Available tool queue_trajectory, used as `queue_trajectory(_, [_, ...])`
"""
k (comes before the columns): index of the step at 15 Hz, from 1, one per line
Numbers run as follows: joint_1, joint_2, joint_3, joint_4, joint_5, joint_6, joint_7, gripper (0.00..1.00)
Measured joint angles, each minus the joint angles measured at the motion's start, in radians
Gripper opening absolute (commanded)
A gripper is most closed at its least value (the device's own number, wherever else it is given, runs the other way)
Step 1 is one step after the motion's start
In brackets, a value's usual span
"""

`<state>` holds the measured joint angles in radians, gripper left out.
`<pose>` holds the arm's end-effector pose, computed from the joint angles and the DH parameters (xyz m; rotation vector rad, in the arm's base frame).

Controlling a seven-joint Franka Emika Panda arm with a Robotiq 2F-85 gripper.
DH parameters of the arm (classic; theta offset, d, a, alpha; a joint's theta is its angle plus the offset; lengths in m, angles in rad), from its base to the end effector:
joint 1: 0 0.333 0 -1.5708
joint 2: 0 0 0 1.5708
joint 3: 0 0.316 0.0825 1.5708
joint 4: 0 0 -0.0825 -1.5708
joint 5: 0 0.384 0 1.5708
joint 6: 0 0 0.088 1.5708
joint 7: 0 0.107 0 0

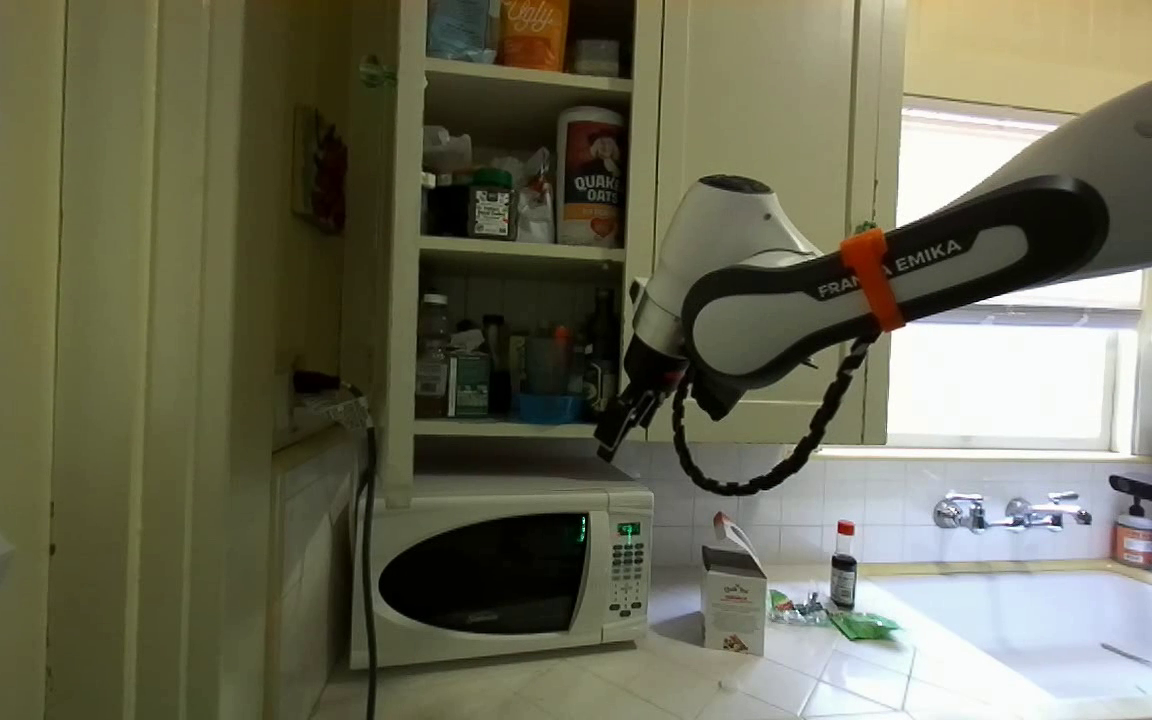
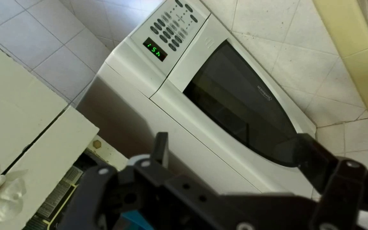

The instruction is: Remove the cup and bowl from the cupboard and put the box inside

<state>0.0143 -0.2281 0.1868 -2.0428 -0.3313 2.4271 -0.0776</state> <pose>0.5238 0.1148 0.6078 2.6440 0.6343 0.8731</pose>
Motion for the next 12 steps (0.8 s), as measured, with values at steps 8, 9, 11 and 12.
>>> queue_trajectory(8, [0.001, 0.16, -0.013, 0.194, -0.271, 0.105, -0.089, 1.0])
queue_trajectory(9, [0.002, 0.198, -0.016, 0.236, -0.3, 0.106, -0.108, 1.0])
queue_trajectory(11, [0.01, 0.275, -0.026, 0.317, -0.36, 0.106, -0.139, 1.0])
queue_trajectory(12, [0.017, 0.314, -0.033, 0.358, -0.387, 0.106, -0.148, 1.0])
